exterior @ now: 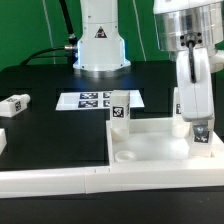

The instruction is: Assemble square table

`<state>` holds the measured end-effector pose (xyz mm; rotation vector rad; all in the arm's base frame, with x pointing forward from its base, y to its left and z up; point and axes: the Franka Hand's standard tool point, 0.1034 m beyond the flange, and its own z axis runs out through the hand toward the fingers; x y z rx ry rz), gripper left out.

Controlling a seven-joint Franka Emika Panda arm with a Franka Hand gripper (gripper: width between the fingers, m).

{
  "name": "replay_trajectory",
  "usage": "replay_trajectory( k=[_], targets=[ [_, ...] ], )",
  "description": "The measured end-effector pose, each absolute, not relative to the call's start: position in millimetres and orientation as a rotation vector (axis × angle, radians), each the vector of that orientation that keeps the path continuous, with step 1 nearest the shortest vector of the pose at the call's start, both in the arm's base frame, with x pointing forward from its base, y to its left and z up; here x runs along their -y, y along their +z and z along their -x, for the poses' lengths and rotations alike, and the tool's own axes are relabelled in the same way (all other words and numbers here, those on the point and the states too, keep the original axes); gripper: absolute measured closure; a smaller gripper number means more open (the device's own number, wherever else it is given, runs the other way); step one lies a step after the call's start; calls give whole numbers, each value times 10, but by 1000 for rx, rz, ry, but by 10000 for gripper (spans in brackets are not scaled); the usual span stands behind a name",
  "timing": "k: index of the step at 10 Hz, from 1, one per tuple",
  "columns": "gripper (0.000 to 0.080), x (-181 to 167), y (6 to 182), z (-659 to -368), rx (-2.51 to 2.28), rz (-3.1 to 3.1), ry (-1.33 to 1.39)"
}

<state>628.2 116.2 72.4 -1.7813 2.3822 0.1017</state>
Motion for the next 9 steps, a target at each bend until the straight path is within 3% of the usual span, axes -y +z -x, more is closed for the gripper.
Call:
replay_trajectory(
  k=[1,2,3,4,8,9],
  targets=[
    [244,-1160,723,-6282,-2333,1844,94],
    [244,-1167,718,-6279,-2310,1877,88],
    [168,-1198,707,-6273,-2051,2178,33],
    [155,-1190,713,-6292,-1763,2406,-3],
    [150,-1156,715,-6300,-1420,2632,-42],
    [150,-1142,733,-6325,-1081,2810,-82]
  ],
)
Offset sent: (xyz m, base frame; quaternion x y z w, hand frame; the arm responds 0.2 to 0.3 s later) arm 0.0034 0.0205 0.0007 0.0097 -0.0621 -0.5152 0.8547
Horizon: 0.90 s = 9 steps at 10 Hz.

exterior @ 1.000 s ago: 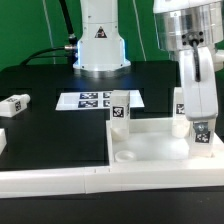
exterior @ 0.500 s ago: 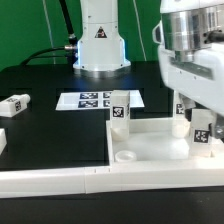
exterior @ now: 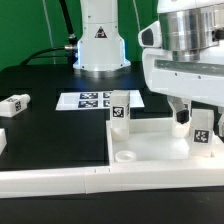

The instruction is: Assemble square table

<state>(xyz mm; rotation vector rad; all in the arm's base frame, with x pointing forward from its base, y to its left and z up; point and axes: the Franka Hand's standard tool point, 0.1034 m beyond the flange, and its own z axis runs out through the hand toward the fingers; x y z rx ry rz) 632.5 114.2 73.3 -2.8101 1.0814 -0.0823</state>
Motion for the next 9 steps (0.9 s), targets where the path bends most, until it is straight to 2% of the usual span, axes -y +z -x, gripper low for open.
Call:
replay_trajectory(
  k=[2,4,6,9],
  targets=[
    [150,-1165,753,-6367,-806,2900,-154],
    [162,-1161,749,-6364,-857,2885,-149],
    [502,-1140,743,-6357,-865,2886,-146],
    [500,-1074,722,-6341,-1305,2707,-110]
  ],
)
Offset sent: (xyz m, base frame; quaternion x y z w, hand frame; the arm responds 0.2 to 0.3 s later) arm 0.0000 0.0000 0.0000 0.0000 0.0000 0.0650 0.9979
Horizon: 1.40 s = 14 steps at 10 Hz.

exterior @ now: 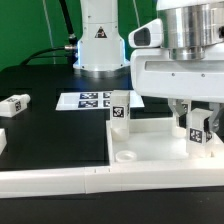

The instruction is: Assemble square table

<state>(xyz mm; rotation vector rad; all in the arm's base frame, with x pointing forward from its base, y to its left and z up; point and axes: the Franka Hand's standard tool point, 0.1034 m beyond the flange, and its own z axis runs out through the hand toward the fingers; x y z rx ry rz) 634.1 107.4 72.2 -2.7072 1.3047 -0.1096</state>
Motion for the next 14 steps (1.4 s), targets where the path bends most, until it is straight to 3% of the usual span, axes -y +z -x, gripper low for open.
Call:
replay_trajectory(
  k=[3,7,8,9,11,14],
  targets=[
    [500,-1031,711,-6293,-1985,2193,-1],
    [499,-1068,699,-6262,-2266,1855,77],
    [424,-1064,697,-6263,-2246,1879,73],
    [424,-1084,694,-6252,-2200,1952,66],
    [175,-1193,717,-6267,-1756,2416,-9],
    [157,-1178,714,-6268,-1521,2577,-32]
  ],
)
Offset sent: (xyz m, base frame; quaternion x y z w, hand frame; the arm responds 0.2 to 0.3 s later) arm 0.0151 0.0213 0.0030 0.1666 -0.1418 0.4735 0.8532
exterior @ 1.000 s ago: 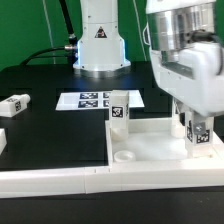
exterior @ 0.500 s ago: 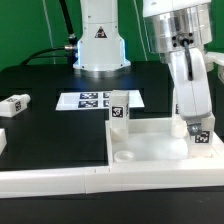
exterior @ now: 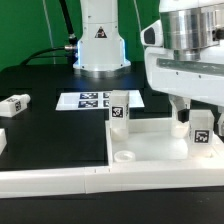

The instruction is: Assemble square table

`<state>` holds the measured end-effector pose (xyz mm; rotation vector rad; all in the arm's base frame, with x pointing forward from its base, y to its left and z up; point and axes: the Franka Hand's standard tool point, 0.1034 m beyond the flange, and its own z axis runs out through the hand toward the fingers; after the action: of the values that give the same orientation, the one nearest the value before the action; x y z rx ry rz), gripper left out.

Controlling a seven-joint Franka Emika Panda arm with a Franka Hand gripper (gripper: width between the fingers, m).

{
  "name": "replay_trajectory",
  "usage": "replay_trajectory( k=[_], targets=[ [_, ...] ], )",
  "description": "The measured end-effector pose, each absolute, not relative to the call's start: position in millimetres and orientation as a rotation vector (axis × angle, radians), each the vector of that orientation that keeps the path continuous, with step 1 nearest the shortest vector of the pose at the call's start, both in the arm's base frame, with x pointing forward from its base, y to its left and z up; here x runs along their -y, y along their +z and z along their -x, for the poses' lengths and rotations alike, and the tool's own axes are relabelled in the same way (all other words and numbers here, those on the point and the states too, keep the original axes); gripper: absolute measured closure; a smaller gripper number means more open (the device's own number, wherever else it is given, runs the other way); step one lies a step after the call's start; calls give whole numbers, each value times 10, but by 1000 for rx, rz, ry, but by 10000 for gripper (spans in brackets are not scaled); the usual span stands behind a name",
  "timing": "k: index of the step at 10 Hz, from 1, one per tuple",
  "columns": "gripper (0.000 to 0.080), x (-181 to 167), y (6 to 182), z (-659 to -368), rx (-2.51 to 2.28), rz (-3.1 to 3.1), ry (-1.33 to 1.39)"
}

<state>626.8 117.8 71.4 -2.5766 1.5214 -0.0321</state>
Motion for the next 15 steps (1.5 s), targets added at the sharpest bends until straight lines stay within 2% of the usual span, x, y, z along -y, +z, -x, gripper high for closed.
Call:
replay_trajectory(
  k=[2,4,7,9,10,11,15],
  targets=[
    [151,-1173,709,-6267,-1308,2704,-54],
    [150,-1161,705,-6313,-760,2961,-154],
    [150,-1219,737,-6310,-751,2968,-163],
    [429,-1205,734,-6313,-811,2949,-160],
    [429,-1202,727,-6306,-908,2919,-152],
    [504,-1177,720,-6297,-1010,2886,-142],
    [504,-1146,718,-6290,-1463,2669,-97]
  ],
)
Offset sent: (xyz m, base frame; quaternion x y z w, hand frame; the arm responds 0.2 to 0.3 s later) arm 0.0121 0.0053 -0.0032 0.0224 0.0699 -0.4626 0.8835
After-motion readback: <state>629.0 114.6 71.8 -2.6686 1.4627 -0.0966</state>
